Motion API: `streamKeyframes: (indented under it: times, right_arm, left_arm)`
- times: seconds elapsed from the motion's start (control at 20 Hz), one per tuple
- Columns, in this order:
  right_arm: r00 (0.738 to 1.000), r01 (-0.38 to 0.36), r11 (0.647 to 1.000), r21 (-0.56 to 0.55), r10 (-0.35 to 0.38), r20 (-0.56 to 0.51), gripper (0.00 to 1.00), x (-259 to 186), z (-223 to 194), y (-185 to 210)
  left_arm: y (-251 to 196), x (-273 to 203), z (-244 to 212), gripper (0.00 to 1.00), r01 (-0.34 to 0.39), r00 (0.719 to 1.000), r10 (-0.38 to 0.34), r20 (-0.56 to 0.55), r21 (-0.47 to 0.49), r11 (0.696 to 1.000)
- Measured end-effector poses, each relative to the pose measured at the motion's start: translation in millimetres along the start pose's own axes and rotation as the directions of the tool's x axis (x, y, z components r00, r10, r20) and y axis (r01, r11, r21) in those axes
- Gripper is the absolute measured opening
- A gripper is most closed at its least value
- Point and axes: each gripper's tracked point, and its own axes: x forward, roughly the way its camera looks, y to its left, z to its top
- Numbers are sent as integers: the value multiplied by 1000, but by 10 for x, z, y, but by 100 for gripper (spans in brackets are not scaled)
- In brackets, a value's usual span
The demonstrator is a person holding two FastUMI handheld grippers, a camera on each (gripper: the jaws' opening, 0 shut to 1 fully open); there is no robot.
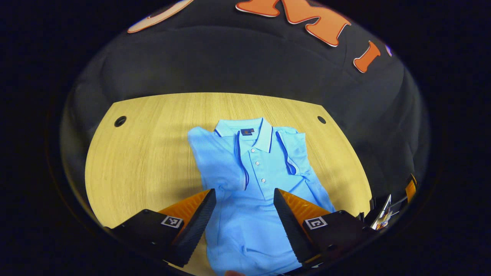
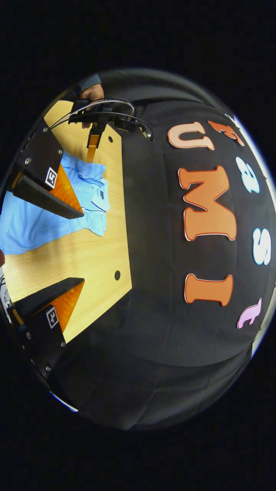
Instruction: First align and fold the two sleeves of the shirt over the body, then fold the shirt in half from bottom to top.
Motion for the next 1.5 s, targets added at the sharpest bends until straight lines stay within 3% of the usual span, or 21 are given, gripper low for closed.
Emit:
streamKeyframes:
  times: [0.4, 0.5, 0.65, 1.0, 1.45, 1.5]
  right_arm:
    - [991, -92, 994, -56, 86, -106, 96, -263, -708, -45]
    - [984, -111, 991, -71, 100, -145, 96, -324, -949, -58]
    - [968, -135, 988, -75, 115, -222, 96, -318, -1379, -57]
    - [893, -182, 981, -74, 133, -431, 96, -337, -2393, -21]
    - [803, -203, 978, -51, 136, -580, 94, -418, -3012, 72]
    - [807, -201, 977, -63, 129, -577, 93, -407, -3014, 64]
  left_arm:
    - [-68, -755, -1015, 99, -92, 996, 92, 13, -28, 995]
    - [-55, -882, -1315, 96, -116, 993, 116, 0, -22, 993]
    - [9, -1024, -1706, 99, -161, 987, 161, -20, -4, 987]
    - [93, -1076, -2573, 100, -194, 975, 195, -103, 12, 981]
    - [213, -1059, -3155, 100, -221, 956, 230, -183, 69, 973]
    - [224, -1050, -3171, 100, -222, 954, 233, -188, 74, 972]
